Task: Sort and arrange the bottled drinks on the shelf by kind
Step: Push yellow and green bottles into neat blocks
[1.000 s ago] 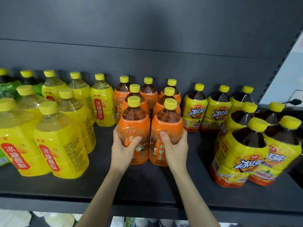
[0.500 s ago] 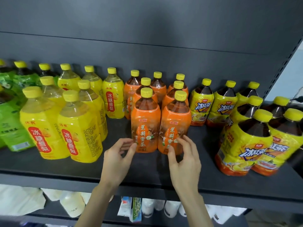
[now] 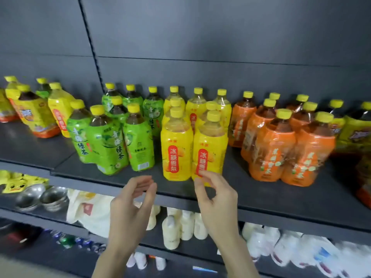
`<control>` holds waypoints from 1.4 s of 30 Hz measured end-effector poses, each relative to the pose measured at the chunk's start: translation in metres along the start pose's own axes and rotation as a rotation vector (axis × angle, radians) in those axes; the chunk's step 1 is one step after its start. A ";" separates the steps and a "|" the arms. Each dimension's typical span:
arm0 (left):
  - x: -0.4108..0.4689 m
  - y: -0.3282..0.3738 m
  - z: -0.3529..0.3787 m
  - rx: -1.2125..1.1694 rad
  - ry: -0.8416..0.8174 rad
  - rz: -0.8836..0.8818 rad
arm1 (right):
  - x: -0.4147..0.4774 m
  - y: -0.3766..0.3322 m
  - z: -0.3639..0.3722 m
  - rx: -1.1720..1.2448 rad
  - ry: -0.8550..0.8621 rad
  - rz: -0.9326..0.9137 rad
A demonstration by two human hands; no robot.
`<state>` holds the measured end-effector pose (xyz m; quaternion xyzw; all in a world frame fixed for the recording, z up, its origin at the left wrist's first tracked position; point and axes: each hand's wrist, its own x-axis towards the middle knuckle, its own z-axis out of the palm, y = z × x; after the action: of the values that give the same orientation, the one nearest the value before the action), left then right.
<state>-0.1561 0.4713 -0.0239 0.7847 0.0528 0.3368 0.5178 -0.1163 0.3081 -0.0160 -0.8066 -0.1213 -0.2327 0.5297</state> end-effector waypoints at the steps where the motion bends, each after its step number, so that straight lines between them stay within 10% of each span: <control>1: -0.001 -0.012 -0.021 0.002 0.024 -0.020 | -0.010 -0.008 0.020 0.009 -0.021 -0.003; 29: 0.245 -0.205 -0.306 0.119 0.257 -0.059 | 0.071 -0.151 0.433 0.202 -0.190 -0.097; 42: 0.408 -0.330 -0.336 -0.157 -0.016 -0.080 | 0.131 -0.151 0.580 0.059 0.060 0.053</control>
<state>0.0490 1.0593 -0.0307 0.7416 0.0530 0.3127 0.5912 0.0730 0.8914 -0.0215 -0.7862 -0.0910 -0.2388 0.5626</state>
